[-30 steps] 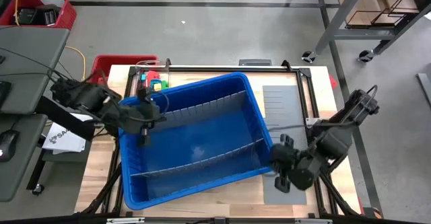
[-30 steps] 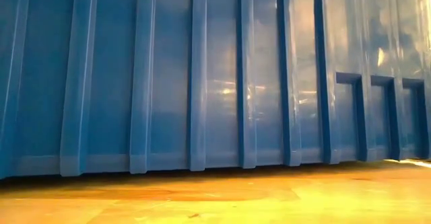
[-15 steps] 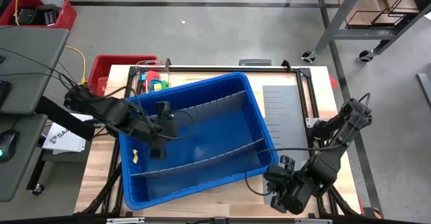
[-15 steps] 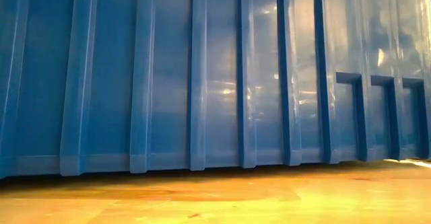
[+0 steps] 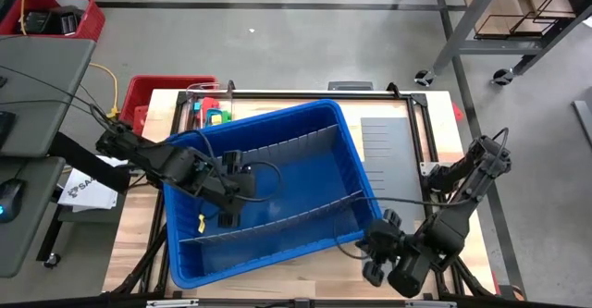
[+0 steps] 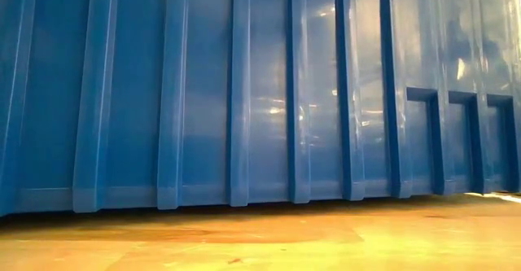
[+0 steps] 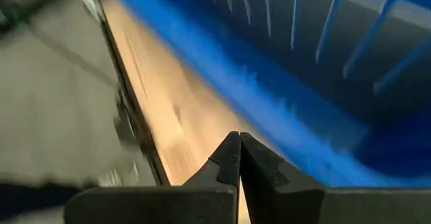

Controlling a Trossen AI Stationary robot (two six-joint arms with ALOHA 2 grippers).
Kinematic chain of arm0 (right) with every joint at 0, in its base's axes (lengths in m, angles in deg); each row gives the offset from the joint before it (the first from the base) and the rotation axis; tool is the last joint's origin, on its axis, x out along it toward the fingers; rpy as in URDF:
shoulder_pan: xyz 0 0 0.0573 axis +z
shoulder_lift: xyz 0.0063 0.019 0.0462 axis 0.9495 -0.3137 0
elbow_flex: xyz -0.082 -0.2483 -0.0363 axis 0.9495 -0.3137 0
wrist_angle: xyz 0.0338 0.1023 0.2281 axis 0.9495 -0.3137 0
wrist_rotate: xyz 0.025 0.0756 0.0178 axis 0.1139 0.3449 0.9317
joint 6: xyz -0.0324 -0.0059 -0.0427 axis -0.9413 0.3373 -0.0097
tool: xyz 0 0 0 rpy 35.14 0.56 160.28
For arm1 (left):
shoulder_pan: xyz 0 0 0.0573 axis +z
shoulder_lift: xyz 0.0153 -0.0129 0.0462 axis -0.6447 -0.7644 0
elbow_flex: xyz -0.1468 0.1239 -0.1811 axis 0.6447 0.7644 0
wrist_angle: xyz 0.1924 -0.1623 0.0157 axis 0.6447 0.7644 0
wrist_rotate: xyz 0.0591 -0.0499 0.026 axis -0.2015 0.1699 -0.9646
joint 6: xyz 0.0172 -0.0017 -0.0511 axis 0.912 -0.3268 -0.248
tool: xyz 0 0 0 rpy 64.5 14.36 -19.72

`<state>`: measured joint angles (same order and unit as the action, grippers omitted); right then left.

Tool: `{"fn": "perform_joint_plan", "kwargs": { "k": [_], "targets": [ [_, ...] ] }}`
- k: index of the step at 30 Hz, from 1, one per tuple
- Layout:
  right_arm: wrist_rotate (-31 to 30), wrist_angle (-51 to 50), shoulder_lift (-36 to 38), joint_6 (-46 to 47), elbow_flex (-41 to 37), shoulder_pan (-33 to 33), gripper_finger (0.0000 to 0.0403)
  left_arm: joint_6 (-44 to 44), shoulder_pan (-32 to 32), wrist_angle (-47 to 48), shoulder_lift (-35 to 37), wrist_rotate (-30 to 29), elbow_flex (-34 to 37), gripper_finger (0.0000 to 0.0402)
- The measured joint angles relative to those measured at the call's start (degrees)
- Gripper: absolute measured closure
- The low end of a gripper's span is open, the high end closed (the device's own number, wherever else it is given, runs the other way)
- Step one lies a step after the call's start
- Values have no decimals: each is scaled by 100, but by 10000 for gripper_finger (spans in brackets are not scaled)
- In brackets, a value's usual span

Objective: Sort blocks

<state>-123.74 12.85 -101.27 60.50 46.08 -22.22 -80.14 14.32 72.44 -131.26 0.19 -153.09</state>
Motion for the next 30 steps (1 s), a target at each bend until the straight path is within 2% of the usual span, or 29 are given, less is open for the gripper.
{"fn": "perform_joint_plan", "kwargs": {
  "k": [3, 5, 8, 15, 20, 25, 27, 30],
  "targets": [
    [-514, 488, 182, -406, 4, -8, 403, 7, 0, -251, 114, -63, 0, 401],
    [-561, 585, 304, -622, 9, -63, 403, 11, 4, -350, 185, -153, 0, 401],
    [-405, 215, 382, -506, 9, -248, 403, 109, 37, -452, 278, -337, 0, 401],
    [434, -1104, 369, 368, 9, -738, 403, 197, 152, -458, 353, -415, 0, 401],
    [1087, -1715, 369, 294, 7, -862, 403, 201, 227, -457, 353, -418, 0, 401],
    [1883, -2223, 593, 357, 7, -533, 403, 340, 319, -457, 353, -411, 0, 401],
    [2412, -2528, 667, 562, 10, -239, 403, 385, 348, -452, 353, -408, 0, 401],
    [2893, -2678, 655, 843, 5, 288, 403, 462, 434, -459, 353, -409, 0, 401]
  ]
}}
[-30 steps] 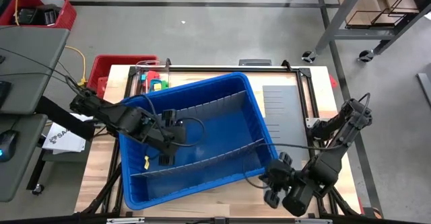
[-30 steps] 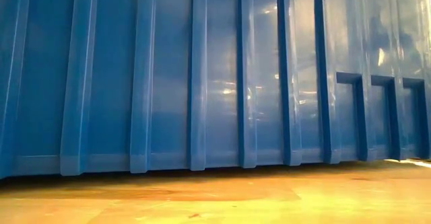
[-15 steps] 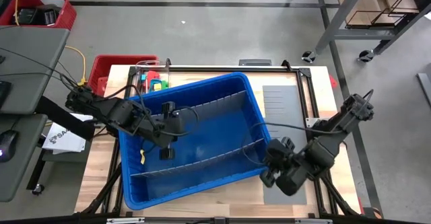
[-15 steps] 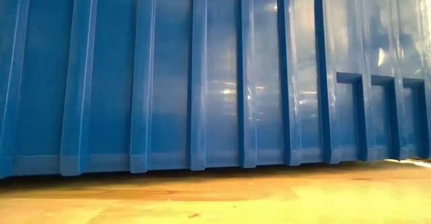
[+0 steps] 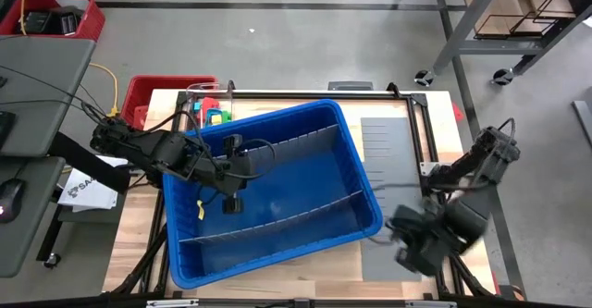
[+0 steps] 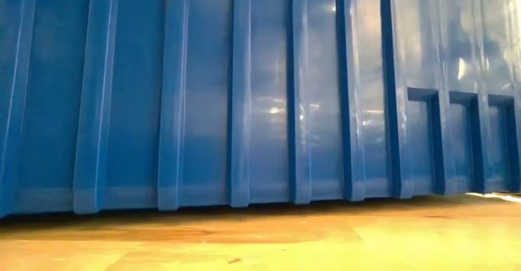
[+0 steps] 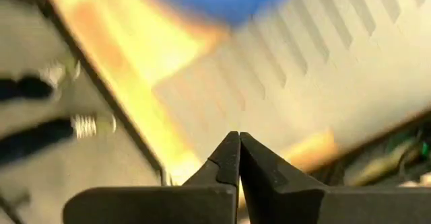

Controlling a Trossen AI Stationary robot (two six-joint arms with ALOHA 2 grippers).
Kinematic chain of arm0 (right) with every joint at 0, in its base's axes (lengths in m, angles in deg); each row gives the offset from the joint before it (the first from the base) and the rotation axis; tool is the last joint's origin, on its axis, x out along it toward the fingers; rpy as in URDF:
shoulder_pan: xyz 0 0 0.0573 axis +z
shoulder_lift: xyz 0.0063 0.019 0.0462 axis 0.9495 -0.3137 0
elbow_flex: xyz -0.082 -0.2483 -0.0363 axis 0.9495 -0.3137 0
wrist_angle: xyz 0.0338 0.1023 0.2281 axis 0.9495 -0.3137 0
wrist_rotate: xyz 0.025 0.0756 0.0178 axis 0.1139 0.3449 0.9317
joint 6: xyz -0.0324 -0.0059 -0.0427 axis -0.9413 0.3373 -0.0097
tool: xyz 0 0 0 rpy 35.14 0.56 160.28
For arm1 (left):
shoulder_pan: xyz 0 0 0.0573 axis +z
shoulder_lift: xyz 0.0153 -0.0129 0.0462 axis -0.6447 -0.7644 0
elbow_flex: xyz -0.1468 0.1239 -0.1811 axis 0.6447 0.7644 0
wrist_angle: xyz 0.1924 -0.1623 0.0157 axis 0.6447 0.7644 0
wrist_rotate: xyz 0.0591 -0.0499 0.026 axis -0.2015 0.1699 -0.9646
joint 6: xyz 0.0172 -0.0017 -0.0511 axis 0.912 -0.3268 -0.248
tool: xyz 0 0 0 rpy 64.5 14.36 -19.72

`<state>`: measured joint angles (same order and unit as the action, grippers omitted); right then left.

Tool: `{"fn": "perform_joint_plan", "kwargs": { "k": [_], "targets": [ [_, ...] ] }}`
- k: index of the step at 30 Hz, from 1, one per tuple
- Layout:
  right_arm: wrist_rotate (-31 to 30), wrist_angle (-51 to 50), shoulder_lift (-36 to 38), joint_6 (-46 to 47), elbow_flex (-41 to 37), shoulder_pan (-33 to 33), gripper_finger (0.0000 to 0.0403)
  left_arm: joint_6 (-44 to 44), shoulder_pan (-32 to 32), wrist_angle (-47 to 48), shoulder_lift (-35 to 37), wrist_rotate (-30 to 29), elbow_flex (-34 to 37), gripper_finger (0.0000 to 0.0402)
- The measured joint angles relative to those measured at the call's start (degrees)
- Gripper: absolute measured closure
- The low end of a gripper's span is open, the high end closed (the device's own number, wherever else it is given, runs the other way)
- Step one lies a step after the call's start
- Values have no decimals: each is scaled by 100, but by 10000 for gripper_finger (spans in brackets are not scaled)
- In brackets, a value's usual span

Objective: Sort blocks

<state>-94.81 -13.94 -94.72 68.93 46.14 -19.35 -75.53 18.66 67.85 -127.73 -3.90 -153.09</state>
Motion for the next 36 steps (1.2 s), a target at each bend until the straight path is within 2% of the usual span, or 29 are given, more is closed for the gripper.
{"fn": "perform_joint_plan", "kwargs": {
  "k": [5, 9, 13, 15, 20, 25, 31, 36],
  "targets": [
    [475, -79, -152, 870, -270, 790, 403, 205, 160, -5, 0, -1, 0, 401],
    [606, 836, -146, 1849, -1165, 1096, 403, 297, 285, -96, 0, 79, 0, 401],
    [643, 2489, -61, 2301, -2279, 1048, 403, 359, 347, -327, 2, 117, 0, 401],
    [587, 2967, -41, 2430, -2732, 942, 403, 357, 348, -383, 1, 135, 0, 401],
    [598, 2858, 126, 2628, -3537, 576, 403, 353, 388, -534, 0, 265, 0, 401],
    [1016, 3709, 396, 2545, -4437, 373, 403, 290, 384, -606, 2, 369, 0, 401],
    [1051, 5396, 271, 3025, -5028, 477, 403, 110, 332, -629, 2, 369, 0, 401],
    [897, 7160, -188, 3234, -5063, 651, 403, 39, 309, -649, 2, 365, 0, 401]
  ]
}}
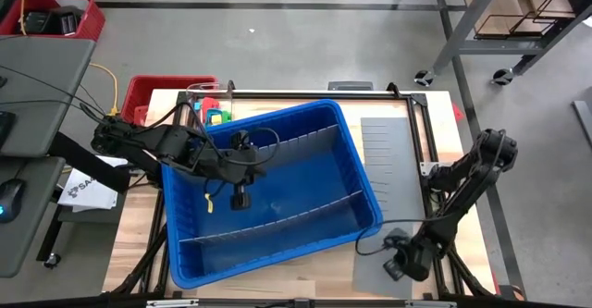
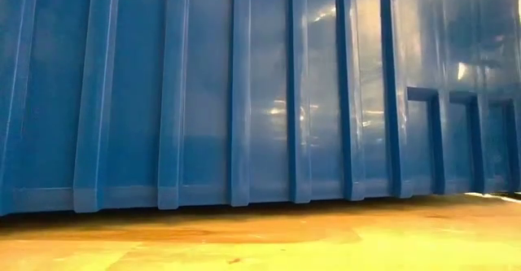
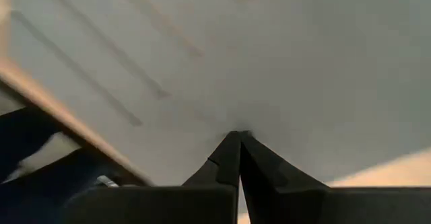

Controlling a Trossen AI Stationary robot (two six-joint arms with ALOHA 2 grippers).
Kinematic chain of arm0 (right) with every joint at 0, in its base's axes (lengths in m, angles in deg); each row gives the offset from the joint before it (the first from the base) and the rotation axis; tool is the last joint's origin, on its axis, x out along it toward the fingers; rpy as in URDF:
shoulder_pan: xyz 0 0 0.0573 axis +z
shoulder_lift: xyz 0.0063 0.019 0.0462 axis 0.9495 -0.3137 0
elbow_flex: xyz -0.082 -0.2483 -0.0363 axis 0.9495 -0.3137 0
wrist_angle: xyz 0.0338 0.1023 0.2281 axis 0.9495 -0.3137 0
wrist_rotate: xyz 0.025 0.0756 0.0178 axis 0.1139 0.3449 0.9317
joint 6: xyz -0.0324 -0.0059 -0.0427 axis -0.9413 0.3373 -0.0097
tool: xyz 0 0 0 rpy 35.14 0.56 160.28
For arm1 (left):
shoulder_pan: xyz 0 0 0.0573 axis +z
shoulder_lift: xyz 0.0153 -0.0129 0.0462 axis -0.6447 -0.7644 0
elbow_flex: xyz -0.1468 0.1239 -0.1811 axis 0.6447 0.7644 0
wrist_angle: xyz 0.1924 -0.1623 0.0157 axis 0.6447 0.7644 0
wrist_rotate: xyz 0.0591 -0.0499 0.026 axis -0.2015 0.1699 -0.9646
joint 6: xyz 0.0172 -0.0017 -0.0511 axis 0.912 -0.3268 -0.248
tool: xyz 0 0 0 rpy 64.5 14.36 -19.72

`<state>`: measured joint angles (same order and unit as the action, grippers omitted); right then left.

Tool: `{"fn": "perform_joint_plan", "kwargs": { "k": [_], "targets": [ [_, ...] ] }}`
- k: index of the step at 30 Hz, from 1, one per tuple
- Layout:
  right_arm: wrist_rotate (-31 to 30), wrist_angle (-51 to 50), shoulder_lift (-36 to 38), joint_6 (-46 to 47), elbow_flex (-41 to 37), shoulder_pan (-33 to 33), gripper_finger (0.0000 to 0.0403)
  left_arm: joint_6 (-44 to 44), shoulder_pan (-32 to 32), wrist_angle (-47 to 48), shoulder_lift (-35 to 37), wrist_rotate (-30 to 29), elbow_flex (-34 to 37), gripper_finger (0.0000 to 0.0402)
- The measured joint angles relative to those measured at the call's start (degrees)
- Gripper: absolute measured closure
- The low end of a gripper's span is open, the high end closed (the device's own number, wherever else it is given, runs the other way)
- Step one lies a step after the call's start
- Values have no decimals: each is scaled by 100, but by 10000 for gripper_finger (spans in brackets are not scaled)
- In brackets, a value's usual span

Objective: Sort blocks

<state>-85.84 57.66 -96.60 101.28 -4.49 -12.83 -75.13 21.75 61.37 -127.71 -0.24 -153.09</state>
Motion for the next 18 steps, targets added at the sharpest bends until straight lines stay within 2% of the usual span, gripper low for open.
{"fn": "perform_joint_plan", "kwargs": {
  "k": [5, 8, 13, 18],
  "targets": [
    [-252, 1324, -685, 54, 197, 3, 403, -1, 7, -1, 0, -15, 0, 401],
    [-689, 1570, -1049, -12, 505, -70, 403, 10, 11, 6, 0, -23, -2, 401],
    [-772, 1660, -1548, -284, 1026, -284, 403, 208, 11, 6, 0, -24, -2, 401],
    [-984, 1826, -1689, -398, 1401, -268, 403, 259, 10, 15, 0, -26, -2, 401]
  ]
}}
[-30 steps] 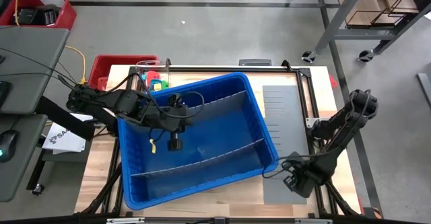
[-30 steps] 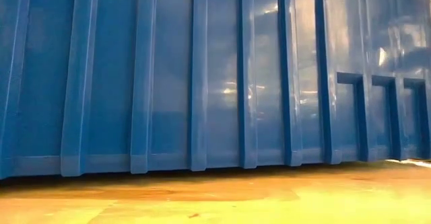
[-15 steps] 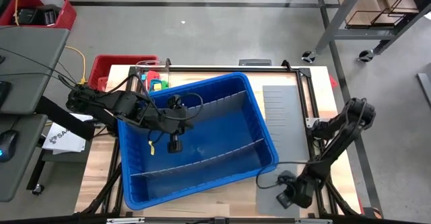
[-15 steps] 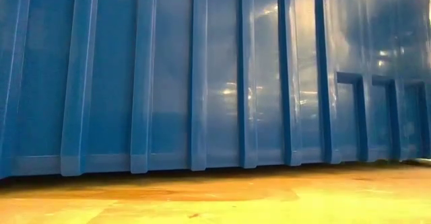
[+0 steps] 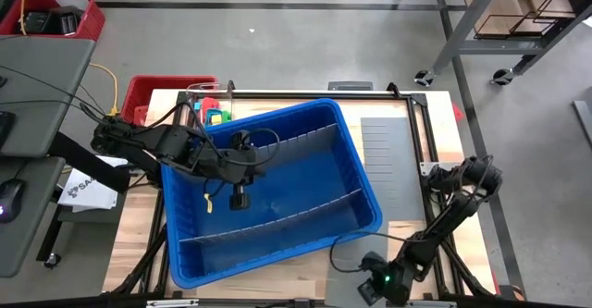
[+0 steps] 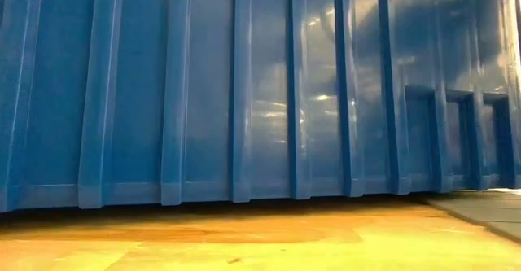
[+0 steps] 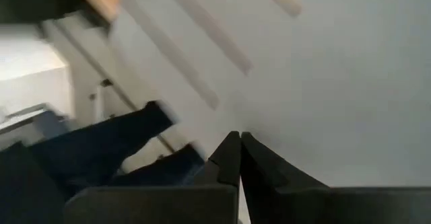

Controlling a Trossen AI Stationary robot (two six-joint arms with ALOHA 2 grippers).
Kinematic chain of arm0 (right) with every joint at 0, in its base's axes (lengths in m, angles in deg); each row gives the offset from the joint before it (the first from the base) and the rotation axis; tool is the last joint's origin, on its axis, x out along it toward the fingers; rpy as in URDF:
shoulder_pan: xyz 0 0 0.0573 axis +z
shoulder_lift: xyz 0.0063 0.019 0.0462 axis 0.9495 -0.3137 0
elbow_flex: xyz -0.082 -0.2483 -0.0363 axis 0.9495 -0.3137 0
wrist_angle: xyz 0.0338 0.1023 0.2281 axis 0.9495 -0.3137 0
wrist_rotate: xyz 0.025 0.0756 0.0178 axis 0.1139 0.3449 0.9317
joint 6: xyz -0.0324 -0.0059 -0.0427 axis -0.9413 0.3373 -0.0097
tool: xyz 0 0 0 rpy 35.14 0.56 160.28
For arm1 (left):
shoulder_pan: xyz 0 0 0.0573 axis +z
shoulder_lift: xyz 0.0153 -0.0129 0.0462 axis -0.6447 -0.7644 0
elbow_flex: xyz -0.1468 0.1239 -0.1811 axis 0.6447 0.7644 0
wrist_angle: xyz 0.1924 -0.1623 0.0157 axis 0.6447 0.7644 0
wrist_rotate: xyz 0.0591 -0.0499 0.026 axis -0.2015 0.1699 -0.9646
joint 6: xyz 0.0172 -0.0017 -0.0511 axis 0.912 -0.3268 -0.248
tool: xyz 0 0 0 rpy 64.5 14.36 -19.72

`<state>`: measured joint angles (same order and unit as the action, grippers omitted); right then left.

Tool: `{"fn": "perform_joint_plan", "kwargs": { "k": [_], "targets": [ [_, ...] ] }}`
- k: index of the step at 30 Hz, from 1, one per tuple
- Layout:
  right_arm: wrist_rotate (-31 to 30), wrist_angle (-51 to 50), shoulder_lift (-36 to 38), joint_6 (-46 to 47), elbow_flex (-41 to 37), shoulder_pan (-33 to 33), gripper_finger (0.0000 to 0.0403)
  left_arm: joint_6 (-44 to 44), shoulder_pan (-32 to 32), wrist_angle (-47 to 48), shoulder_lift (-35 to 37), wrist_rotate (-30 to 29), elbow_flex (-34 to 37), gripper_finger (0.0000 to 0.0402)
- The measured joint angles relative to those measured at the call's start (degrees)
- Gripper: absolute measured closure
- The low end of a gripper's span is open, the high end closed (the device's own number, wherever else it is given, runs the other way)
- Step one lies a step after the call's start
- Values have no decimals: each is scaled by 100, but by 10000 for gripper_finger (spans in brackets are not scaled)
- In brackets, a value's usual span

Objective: Sort blocks

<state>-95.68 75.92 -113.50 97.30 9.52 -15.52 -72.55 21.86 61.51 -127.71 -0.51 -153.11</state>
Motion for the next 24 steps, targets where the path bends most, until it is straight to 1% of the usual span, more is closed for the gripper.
{"fn": "perform_joint_plan", "kwargs": {
  "k": [3, 7, 9, 13, 16, 20, 24],
  "targets": [
    [-170, 100, 15, -238, 355, 135, 403, 1, -1, 0, 0, 9, 0, 401],
    [-140, -90, 15, -456, 848, 318, 403, 7, -1, 2, 0, 11, 0, 401],
    [-137, -694, 17, -413, 1160, 393, 403, 18, 0, 2, 0, 11, 0, 401],
    [-367, -2910, 22, 235, 1729, 452, 403, 318, 1, -3, 0, -44, 0, 401],
    [-469, -4174, 26, 329, 1949, 317, 403, 350, 9, -9, 0, -87, 0, 401],
    [-466, -5103, 17, 313, 1947, 47, 403, 328, 29, -13, 0, -132, 0, 401],
    [-618, -5368, -54, 93, 1947, -161, 403, 164, 27, -15, 0, -131, 0, 401]
  ]
}}
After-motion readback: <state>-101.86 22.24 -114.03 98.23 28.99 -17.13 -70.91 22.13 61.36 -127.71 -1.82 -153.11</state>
